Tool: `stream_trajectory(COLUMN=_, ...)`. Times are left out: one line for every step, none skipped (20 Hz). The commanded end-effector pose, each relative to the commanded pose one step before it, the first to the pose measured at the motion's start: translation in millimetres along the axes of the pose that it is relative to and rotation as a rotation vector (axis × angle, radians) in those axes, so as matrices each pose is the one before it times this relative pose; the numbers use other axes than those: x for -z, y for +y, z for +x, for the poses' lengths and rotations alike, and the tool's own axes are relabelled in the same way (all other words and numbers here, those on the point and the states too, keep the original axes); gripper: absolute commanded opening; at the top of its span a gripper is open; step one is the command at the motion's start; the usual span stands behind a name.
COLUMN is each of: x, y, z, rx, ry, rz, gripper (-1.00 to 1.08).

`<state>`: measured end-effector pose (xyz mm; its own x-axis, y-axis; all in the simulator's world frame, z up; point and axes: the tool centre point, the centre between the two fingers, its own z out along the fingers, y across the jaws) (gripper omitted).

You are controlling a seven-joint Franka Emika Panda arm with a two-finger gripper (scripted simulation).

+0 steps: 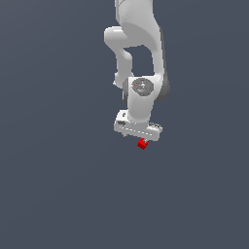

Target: Pick up the red cube and move it to a goal position.

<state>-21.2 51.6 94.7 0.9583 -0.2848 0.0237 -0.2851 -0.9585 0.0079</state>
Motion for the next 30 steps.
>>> stream_trajectory(x=-13.79, y=-6.31, z=-6.83, rx=-0.05942, ry=-0.00420, rz=-0.00008, gripper=1.00)
stream_trajectory(x=-5.52, y=-2.57, z=-2.66, rx=-0.02343, ry=-0.00179, rz=0.00007, gripper=1.00)
stream_trajectory(x=-5.33, y=-2.50, z=-2.56, rx=-0.02258, ry=-0.00173, rz=0.00009, gripper=1.00)
stream_trajectory(x=-5.09, y=-2.40, z=-2.42, rx=-0.02151, ry=-0.00166, rz=0.00011, gripper=1.00)
stream_trajectory(x=-4.84, y=-2.30, z=-2.29, rx=-0.02042, ry=-0.00158, rz=0.00013, gripper=1.00)
stream_trajectory(x=-4.58, y=-2.20, z=-2.16, rx=-0.01931, ry=-0.00151, rz=0.00014, gripper=1.00)
stream_trajectory(x=-4.32, y=-2.08, z=-2.02, rx=-0.01820, ry=-0.00143, rz=0.00016, gripper=1.00)
stream_trajectory(x=-4.05, y=-1.99, z=-1.88, rx=-0.01704, ry=-0.00135, rz=0.00018, gripper=1.00)
stream_trajectory(x=-3.78, y=-1.87, z=-1.74, rx=-0.01588, ry=-0.00127, rz=0.00019, gripper=1.00)
stream_trajectory(x=-3.50, y=-1.75, z=-1.60, rx=-0.01471, ry=-0.00119, rz=0.00021, gripper=1.00)
stream_trajectory(x=-3.22, y=-1.64, z=-1.46, rx=-0.01350, ry=-0.00111, rz=0.00022, gripper=1.00)
stream_trajectory(x=-2.93, y=-1.51, z=-1.31, rx=-0.01229, ry=-0.00103, rz=0.00023, gripper=1.00)
stream_trajectory(x=-2.64, y=-1.37, z=-1.16, rx=-0.01107, ry=-0.00094, rz=0.00023, gripper=1.00)
stream_trajectory(x=-2.34, y=-1.25, z=-1.04, rx=-0.00978, ry=-0.00084, rz=0.00022, gripper=1.00)
stream_trajectory(x=-2.04, y=-1.09, z=-0.89, rx=-0.00853, ry=-0.00075, rz=0.00021, gripper=1.00)
stream_trajectory(x=-1.73, y=-0.94, z=-0.75, rx=-0.00724, ry=-0.00064, rz=0.00019, gripper=1.00)
stream_trajectory(x=-1.42, y=-0.78, z=-0.61, rx=-0.00595, ry=-0.00054, rz=0.00017, gripper=1.00)
stream_trajectory(x=-1.11, y=-0.60, z=-0.47, rx=-0.00466, ry=-0.00042, rz=0.00014, gripper=1.00)
stream_trajectory(x=-0.79, y=-0.45, z=-0.35, rx=-0.00330, ry=-0.00030, rz=0.00010, gripper=1.00)
stream_trajectory(x=-0.47, y=-0.29, z=-0.22, rx=-0.00194, ry=-0.00018, rz=0.00006, gripper=1.00)
stream_trajectory(x=-0.16, y=-0.08, z=-0.06, rx=-0.00069, ry=-0.00006, rz=0.00002, gripper=1.00)
stream_trajectory(x=0.00, y=0.00, z=0.00, rx=0.00000, ry=0.00000, rz=0.00000, gripper=-1.00)
stream_trajectory(x=0.00, y=0.00, z=0.00, rx=0.00000, ry=0.00000, rz=0.00000, gripper=-1.00)
stream_trajectory(x=0.00, y=0.00, z=0.00, rx=0.00000, ry=0.00000, rz=0.00000, gripper=-1.00)
stream_trajectory(x=0.00, y=0.00, z=0.00, rx=0.00000, ry=0.00000, rz=0.00000, gripper=-1.00)
stream_trajectory(x=0.00, y=0.00, z=0.00, rx=0.00000, ry=0.00000, rz=0.00000, gripper=-1.00)
stream_trajectory(x=0.00, y=0.00, z=0.00, rx=0.00000, ry=0.00000, rz=0.00000, gripper=-1.00)
stream_trajectory(x=0.00, y=0.00, z=0.00, rx=0.00000, ry=0.00000, rz=0.00000, gripper=-1.00)
stream_trajectory(x=0.00, y=0.00, z=0.00, rx=0.00000, ry=0.00000, rz=0.00000, gripper=-1.00)
stream_trajectory(x=0.00, y=0.00, z=0.00, rx=0.00000, ry=0.00000, rz=0.00000, gripper=-1.00)
